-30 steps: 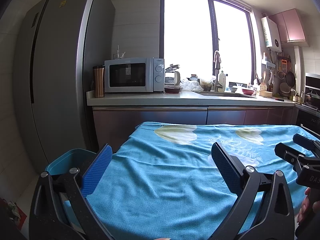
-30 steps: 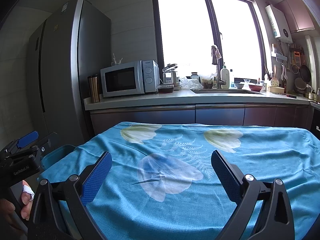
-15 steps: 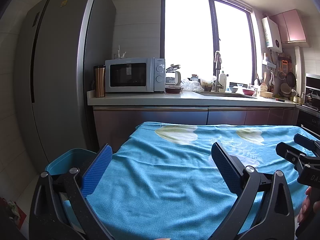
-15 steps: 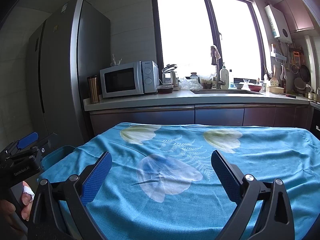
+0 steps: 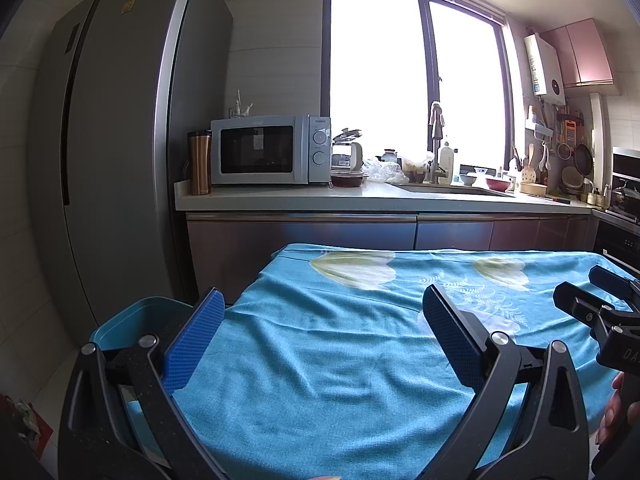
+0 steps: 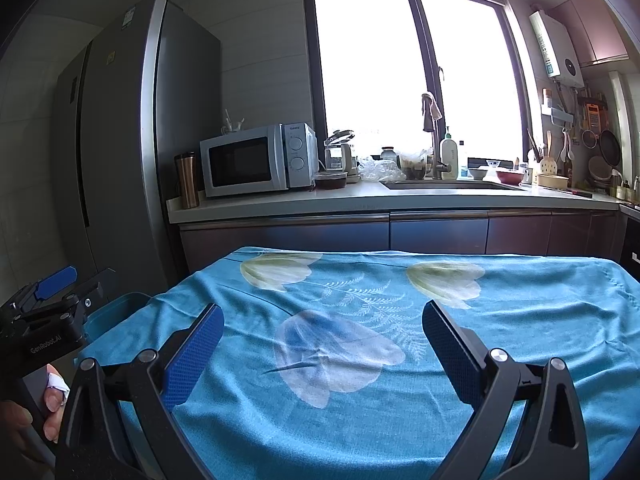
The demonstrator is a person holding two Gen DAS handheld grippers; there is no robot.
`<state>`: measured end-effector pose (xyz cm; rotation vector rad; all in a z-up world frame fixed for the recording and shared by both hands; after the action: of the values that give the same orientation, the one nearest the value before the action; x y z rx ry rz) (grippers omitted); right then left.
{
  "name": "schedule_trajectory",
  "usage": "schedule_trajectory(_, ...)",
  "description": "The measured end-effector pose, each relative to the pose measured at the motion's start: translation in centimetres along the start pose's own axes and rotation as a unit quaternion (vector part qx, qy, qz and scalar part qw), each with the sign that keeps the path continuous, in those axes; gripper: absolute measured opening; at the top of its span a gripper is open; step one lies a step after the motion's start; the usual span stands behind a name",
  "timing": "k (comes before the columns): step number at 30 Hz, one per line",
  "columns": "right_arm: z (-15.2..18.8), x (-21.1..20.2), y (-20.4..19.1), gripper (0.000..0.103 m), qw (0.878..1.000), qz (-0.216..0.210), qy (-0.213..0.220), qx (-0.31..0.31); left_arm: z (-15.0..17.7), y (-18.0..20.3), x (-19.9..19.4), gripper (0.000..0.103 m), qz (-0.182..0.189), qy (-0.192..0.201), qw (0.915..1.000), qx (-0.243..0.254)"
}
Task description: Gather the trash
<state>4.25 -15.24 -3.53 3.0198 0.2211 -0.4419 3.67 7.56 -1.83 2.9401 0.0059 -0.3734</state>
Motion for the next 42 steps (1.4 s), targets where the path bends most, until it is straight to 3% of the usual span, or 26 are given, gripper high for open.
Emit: schedule_trajectory(42, -0.07, -0.04, -0.26, 0.096, 1.0, 0.0, 0.0, 0.001, 0.36, -0.41, 0.41, 0.098, -0.006, -0.001, 1.0, -0.004)
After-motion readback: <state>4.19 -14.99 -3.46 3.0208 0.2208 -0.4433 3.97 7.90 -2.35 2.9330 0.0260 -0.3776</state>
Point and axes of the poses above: each gripper's, at about its wrist camera, not at the fingertips, and x roughly the way its jaws point, y to its right, z to its underside, the point moved 9 cm from there along x, roughly the way its jaws point, and after that the axes turned 9 degrees about -x, right-handed, at the moved point
